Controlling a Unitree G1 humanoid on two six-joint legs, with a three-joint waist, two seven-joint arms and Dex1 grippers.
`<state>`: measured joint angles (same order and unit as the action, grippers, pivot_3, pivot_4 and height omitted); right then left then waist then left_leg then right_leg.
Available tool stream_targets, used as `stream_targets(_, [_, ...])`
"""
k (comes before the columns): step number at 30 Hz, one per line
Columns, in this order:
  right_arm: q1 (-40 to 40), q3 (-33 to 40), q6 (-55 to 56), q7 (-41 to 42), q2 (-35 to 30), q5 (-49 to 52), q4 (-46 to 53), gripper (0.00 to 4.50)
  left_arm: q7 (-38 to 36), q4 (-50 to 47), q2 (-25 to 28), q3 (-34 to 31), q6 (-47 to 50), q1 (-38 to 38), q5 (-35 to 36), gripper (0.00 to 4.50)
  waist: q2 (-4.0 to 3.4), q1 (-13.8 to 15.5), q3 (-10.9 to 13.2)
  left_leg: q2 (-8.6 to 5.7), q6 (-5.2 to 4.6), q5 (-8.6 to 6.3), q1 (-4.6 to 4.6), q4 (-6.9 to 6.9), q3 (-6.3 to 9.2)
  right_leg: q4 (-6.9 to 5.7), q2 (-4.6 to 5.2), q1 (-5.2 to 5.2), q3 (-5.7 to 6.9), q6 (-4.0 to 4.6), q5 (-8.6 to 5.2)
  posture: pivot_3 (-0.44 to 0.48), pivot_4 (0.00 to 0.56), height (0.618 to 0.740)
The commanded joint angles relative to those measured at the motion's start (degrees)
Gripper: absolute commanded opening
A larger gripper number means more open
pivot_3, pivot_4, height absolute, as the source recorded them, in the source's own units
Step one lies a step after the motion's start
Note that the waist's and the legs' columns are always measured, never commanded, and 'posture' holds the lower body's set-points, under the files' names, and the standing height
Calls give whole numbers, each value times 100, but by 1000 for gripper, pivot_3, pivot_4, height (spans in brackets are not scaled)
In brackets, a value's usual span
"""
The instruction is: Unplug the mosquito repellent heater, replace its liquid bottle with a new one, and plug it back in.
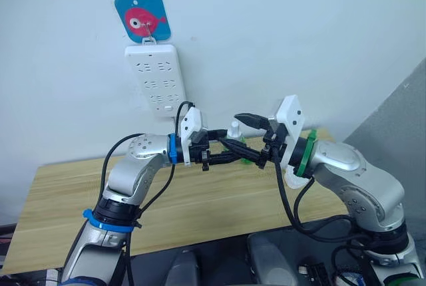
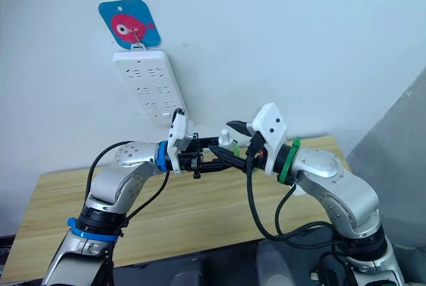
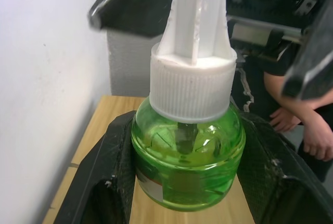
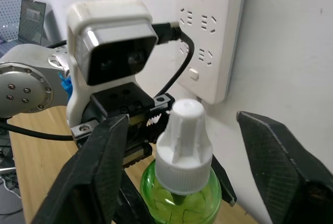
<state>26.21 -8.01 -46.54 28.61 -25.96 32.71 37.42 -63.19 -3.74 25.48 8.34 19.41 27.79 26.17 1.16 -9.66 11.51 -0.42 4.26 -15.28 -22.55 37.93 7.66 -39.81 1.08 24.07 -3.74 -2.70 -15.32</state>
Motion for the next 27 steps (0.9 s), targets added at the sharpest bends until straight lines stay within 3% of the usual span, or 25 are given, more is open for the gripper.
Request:
stream_targets(1, [120,-18,167,-43,38,-96,188,3424,4,-52,-82,-59,-281,33,-40,2244,0,-1,0,0,0,0,-1,0,0,0,0,0,0,0,0,-225,131,740])
stream_targets(11, [63,113,277,-110,143,-264,-60,3424,25,-164,-86,-107,-309,-124,15,2244,0,-6,-5,-1,0,0,0,1,0,-1,1,0,-1,0,0,-222,129,740])
stream_targets(27, [1,478,119,543,-511,386,361,3424,140,-164,-84,-170,-332,-133,19,2244,1,-6,-6,0,0,0,0,1,0,-1,0,0,0,0,0,-222,134,740])
